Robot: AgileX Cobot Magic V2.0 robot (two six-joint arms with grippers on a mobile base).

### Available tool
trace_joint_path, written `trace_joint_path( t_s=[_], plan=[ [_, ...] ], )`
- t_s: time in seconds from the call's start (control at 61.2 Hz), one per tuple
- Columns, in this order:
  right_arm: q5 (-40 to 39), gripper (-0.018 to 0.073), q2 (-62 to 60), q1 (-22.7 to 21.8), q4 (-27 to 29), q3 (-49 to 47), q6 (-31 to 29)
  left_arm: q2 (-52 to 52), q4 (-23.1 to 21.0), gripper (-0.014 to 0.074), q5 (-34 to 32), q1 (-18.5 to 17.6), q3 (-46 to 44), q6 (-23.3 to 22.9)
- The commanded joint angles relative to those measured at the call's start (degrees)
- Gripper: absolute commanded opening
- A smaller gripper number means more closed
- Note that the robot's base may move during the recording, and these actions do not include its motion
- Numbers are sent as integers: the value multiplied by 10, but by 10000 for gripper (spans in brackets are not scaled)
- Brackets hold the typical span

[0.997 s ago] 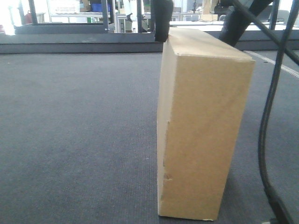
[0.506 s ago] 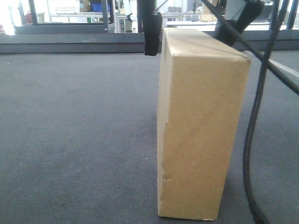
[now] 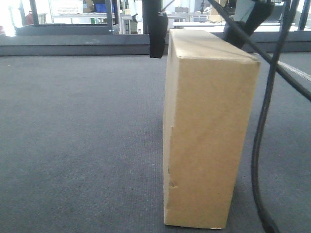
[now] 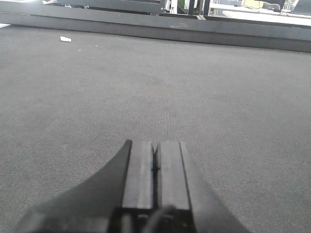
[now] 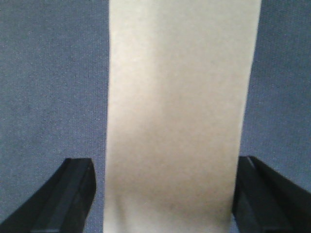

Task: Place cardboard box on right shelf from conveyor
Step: 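Lower the right gripper around the tan box and close on it, then lift the tan box off the conveyor with the right gripper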

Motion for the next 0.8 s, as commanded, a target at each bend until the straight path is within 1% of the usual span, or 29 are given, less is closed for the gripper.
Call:
trace_joint_path(
  t_s=[0.0,0.098,0.147,0.196,0.343,0.359,0.408,0.425,0.637,0.703,0.784],
  plan=[
    [6,630,-24,-1,-4,-12,-1,-4,-3,-119,-47,1,-2,-2],
    [8,609,-24,-1,-4,-12,-1,-4,-3,-119,-47,1,-2,-2],
    [8,568,-24,-1,-4,-12,-1,-4,-3,-119,-47,1,-2,-2],
    [9,508,-24,-1,-4,-12,-1,-4,-3,-119,-47,1,-2,-2],
    [11,190,-24,-1,-4,-12,-1,-4,-3,-119,-47,1,-2,-2],
    [10,145,-25,-1,-4,-12,-1,-4,-3,-119,-47,1,-2,-2],
    [10,56,-28,-1,-4,-12,-1,-4,-3,-119,-47,1,-2,-2],
    [9,46,-29,-1,-4,-12,-1,-4,-3,-119,-47,1,-2,-2],
    [-10,55,-67,-4,-6,-14,-6,-4,-3,-119,-47,1,-2,-2],
    [-13,55,-84,-10,-9,-14,-32,-4,-3,-119,-47,1,-2,-2],
    [-17,55,-109,-23,-10,-13,-85,-4,-3,-119,-47,1,-2,-2]
  ],
)
